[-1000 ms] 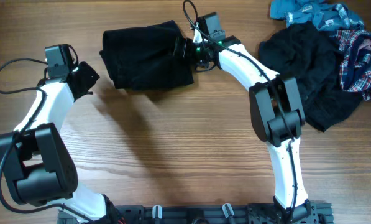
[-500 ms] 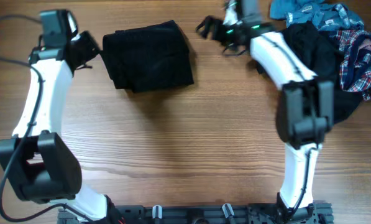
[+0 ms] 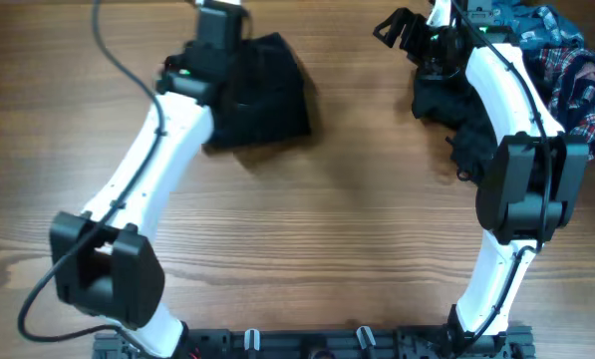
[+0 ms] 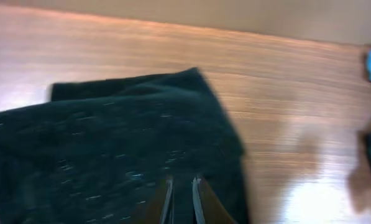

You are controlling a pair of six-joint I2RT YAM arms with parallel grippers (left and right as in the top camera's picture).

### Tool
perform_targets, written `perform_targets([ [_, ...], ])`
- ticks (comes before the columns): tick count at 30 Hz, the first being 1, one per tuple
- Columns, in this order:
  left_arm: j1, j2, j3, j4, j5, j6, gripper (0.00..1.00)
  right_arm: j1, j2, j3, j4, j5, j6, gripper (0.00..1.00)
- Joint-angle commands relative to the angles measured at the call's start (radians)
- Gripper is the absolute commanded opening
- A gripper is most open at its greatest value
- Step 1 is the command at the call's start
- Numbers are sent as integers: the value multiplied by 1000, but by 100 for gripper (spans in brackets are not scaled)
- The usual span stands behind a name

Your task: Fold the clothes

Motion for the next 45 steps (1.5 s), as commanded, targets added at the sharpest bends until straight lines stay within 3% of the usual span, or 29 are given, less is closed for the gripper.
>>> perform_targets([
  [1,-123,60,25,42,-118,7,11,-29,-2,0,-29,-19,-22,100],
  [3,-171,87,26,73,-150,8,14,-42,-2,0,-53,-18,-23,100],
  [5,-210,117,27,113,-154,10,32,-55,-2,0,-84,-16,-31,100],
  [6,-227,132,27,134,-154,10,54,-60,-2,0,-100,-16,-48,100],
  [8,-258,161,27,182,-154,10,85,-70,-2,0,-129,-16,-72,100],
  [9,-267,168,27,198,-154,10,95,-76,-2,0,-142,-14,-80,100],
  [10,-275,178,27,214,-154,11,99,-81,-2,0,-153,-7,-86,100],
  [16,-291,227,55,226,-212,120,100,-111,-2,0,-196,7,-113,100],
  [25,-309,409,343,-26,-440,325,100,-114,-2,0,-214,7,-126,100],
  [39,-369,521,356,-54,-617,277,100,-114,-2,0,-244,7,-126,100],
  [45,-357,538,356,-135,-645,120,100,-114,-2,0,-251,7,-126,100],
])
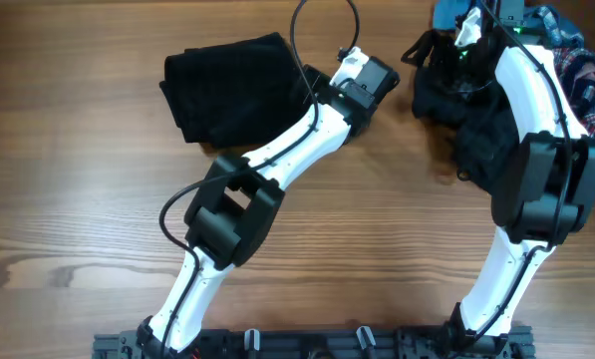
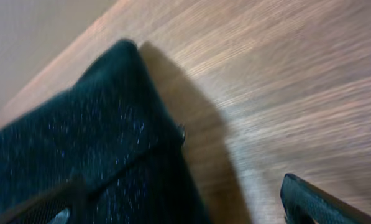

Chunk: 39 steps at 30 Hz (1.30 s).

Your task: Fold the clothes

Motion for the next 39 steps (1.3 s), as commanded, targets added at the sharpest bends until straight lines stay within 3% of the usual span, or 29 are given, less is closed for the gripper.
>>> perform_targets([
  [1,15,9,14,-43,-48,-132,100,-2,-2,0,-3,6,-17,100],
  [10,51,19,14,-109,-4,-233,99,-2,-2,0,-4,-3,-15,100],
  [23,60,110,14,-121,-5,-230,100,-2,-2,0,-4,-2,-16,100],
  [39,259,118,14,-348,-75,-262,99,-2,-2,0,6,-11,-13,100],
])
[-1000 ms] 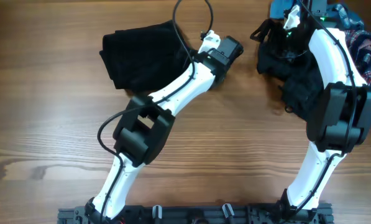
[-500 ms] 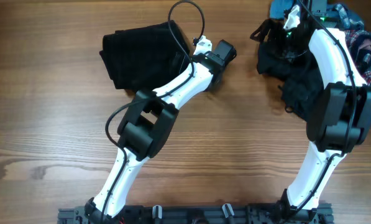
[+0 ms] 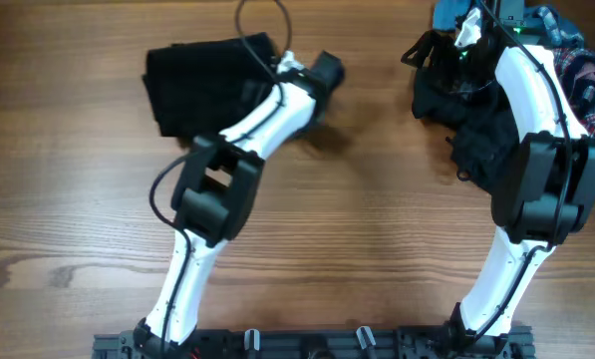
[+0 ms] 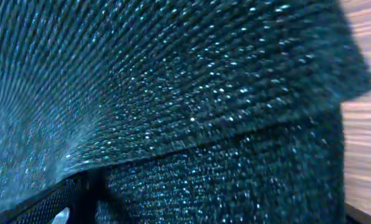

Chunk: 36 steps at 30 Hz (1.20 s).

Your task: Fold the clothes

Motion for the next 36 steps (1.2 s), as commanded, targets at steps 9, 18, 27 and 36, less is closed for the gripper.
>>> perform_targets([
  [9,67,35,-11,-13,-8,-24,4,-2,-2,0,20,-24,-16,100],
  [18,104,-25,29,-63,67,-24,4,-2,-2,0,16,-24,-17,100],
  [27,242,-165,274,-179,283,-15,4,-2,-2,0,-5,-24,-17,100],
  [36,375,-238,452,-246,342,132,4,29,-2,0,-5,-24,-16,100],
])
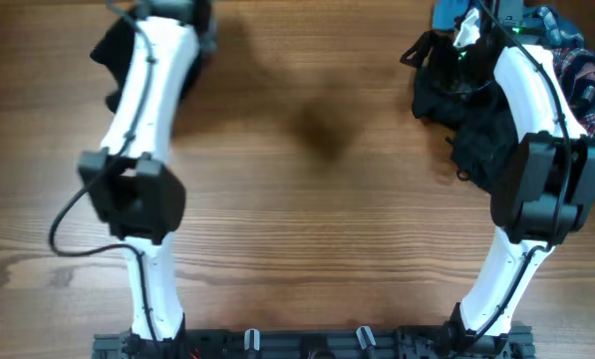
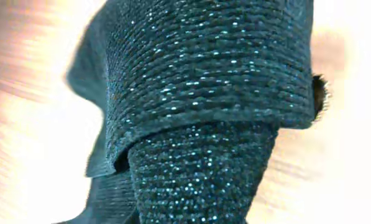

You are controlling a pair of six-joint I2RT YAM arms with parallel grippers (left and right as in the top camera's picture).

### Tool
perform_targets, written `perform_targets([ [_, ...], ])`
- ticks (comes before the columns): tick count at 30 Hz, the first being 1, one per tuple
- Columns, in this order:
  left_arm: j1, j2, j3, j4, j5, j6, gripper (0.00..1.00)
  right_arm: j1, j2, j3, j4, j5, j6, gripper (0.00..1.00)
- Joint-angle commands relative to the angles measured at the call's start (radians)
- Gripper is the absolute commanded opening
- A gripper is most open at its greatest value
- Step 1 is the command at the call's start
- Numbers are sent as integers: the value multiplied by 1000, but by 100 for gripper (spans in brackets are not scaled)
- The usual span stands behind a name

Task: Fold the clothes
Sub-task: 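Carry the black bundle toward the top-left corner with the left gripper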

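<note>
A folded black knit garment [image 1: 111,52] lies at the table's far left corner, partly under my left arm. In the left wrist view the same garment [image 2: 204,93] fills the frame and narrows toward the bottom centre, hiding the fingers. My left gripper [image 1: 190,12] is at the top edge, seemingly shut on the garment. My right gripper [image 1: 422,50] hangs over a heap of black clothes [image 1: 471,125] at the far right; whether it is open or shut does not show.
A plaid garment [image 1: 591,85] and blue cloth [image 1: 454,14] lie in the far right corner behind the right arm. The arm bases stand at the near edge. Bare wood table [image 1: 317,229] spans the middle.
My left arm has swung from the top centre to the far left corner. The black garment has gone with it, from left of centre to the corner. The right arm has not moved.
My left gripper first sat shut over the folded black garment at the top, left of centre. Then it was open to the garment's right, then open against its edge. Now garment and gripper are in the far left corner. The right arm stayed over the black heap.
</note>
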Motion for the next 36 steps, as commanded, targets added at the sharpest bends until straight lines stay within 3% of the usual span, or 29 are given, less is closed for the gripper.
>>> perform_targets([
  [1,29,-71,55,3,20,136,4,24,-2,0,-2,-24,-16,100],
  [5,55,-84,55,8,17,212,4,41,-2,0,-5,-24,-14,100],
  [12,110,-122,55,34,102,198,4,68,-2,0,-4,-23,-14,100],
  [25,177,-319,55,246,301,-180,4,121,-2,0,3,-23,-13,100],
  [36,281,-332,55,335,388,-534,4,155,-2,0,-7,-23,-14,100],
])
